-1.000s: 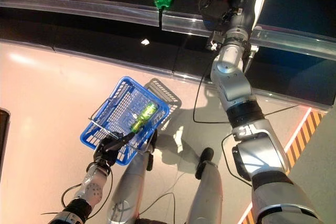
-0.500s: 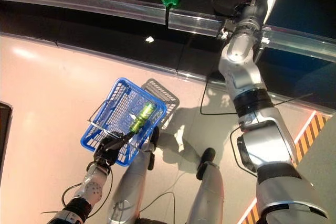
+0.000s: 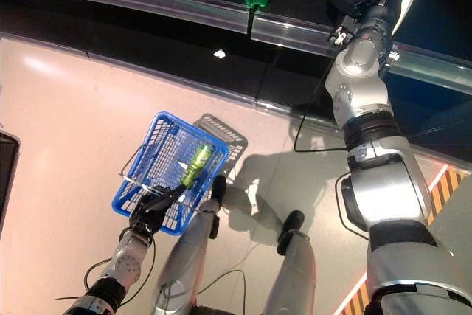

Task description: Pick up the drink and place into the basket.

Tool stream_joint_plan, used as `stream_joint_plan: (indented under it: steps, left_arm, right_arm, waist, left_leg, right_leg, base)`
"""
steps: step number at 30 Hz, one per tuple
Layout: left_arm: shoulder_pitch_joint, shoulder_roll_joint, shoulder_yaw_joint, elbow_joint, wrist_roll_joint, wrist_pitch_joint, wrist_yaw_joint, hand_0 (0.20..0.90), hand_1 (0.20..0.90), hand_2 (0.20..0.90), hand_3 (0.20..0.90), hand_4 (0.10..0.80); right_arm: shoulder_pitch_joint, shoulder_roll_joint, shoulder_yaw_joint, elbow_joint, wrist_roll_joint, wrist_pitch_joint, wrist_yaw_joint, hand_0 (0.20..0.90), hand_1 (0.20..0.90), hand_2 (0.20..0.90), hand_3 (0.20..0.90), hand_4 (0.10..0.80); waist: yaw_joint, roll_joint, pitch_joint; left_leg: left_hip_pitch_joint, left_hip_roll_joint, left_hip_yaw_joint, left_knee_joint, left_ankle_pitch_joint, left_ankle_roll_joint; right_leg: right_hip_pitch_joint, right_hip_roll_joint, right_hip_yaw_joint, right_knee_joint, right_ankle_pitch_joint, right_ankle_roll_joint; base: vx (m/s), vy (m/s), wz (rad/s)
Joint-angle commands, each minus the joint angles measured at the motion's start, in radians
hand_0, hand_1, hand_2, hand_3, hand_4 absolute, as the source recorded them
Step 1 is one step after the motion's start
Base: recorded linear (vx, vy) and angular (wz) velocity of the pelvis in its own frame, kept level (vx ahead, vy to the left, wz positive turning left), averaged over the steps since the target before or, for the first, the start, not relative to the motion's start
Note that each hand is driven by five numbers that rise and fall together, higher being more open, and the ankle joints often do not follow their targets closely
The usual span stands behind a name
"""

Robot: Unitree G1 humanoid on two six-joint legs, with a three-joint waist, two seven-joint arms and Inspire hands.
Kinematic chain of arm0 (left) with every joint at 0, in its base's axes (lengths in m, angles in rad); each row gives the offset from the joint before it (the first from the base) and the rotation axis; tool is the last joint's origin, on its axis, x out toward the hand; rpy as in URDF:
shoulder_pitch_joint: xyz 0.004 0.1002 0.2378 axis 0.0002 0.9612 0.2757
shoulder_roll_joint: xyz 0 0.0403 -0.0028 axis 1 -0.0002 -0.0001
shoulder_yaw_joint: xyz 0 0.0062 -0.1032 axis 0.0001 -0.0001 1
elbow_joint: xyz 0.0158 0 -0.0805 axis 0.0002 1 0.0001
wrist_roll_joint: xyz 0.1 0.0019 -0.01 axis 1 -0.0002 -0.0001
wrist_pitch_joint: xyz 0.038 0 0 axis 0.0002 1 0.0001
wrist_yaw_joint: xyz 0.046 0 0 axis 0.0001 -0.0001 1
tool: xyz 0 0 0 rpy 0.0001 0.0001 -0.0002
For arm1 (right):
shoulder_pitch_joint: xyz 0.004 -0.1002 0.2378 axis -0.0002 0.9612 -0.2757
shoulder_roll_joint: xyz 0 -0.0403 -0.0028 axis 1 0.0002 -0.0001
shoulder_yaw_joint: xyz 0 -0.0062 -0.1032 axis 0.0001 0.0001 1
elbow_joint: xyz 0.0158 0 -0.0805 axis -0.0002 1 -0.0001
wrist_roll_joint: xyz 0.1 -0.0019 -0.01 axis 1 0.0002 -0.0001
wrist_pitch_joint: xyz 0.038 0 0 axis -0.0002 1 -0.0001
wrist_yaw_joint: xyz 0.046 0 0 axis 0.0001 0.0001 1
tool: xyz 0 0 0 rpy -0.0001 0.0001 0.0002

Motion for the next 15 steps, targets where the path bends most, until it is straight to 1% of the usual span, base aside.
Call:
stream_joint_plan:
  steps: [1, 8, 12, 15]
  left_arm:
    - [0.183, 0.118, -0.067, -0.001, 0.029, -0.009, -0.011, 0.3, 0.3, 0.3, 0.2, 0.1]
    - [0.184, 0.133, -0.066, -0.014, 0.028, -0.013, -0.006, 0.3, 0.3, 0.3, 0.2, 0.1]
    - [0.197, 0.132, -0.057, -0.012, 0.026, -0.03, -0.027, 0.3, 0.3, 0.3, 0.2, 0.1]
    - [0.203, 0.133, -0.046, -0.02, 0.004, -0.058, -0.042, 0.3, 0.3, 0.3, 0.2, 0.1]
  right_arm:
    - [-0.191, -0.085, 0.042, -0.063, -0.025, -0.121, 0.043, 0.3, 0.3, 0.3, 0.2, 0.1]
    - [-0.184, -0.083, 0.037, -0.102, -0.037, -0.146, 0.061, 0.3, 0.3, 0.3, 0.2, 0.1]
    - [-0.167, -0.088, 0.019, -0.138, -0.009, -0.181, 0.079, 0.3, 0.3, 0.3, 0.2, 0.1]
    - [-0.117, -0.072, -0.01, -0.236, -0.05, -0.203, 0.076, 0.3, 0.3, 0.3, 0.2, 0.1]
  waist:
    - [0.036, -0.016, 0.004]
    - [0.039, -0.023, 0.004]
    - [0.035, -0.023, 0.004]
    - [0.028, -0.022, 0.004]
  left_leg:
    - [0.021, -0.038, -0.03, 0.027, -0.051, 0.059]
    - [0.008, -0.041, -0.033, 0.051, -0.062, 0.062]
    - [0.011, -0.04, -0.031, 0.061, -0.069, 0.063]
    - [0.025, -0.037, -0.029, 0.062, -0.071, 0.061]
  right_leg:
    - [0.055, -0.007, -0.046, -0.172, 0.158, -0.043]
    - [0.046, -0.003, -0.051, -0.149, 0.147, -0.046]
    - [0.046, 0.002, -0.047, -0.136, 0.137, -0.052]
    - [0.056, 0.007, -0.04, -0.13, 0.132, -0.052]
  base:
    - [0.004, 0.002, 0.04]
    - [-0.026, -0.016, 0.04]
    - [-0.043, -0.016, 0.01]
    - [-0.049, -0.006, 0.0]
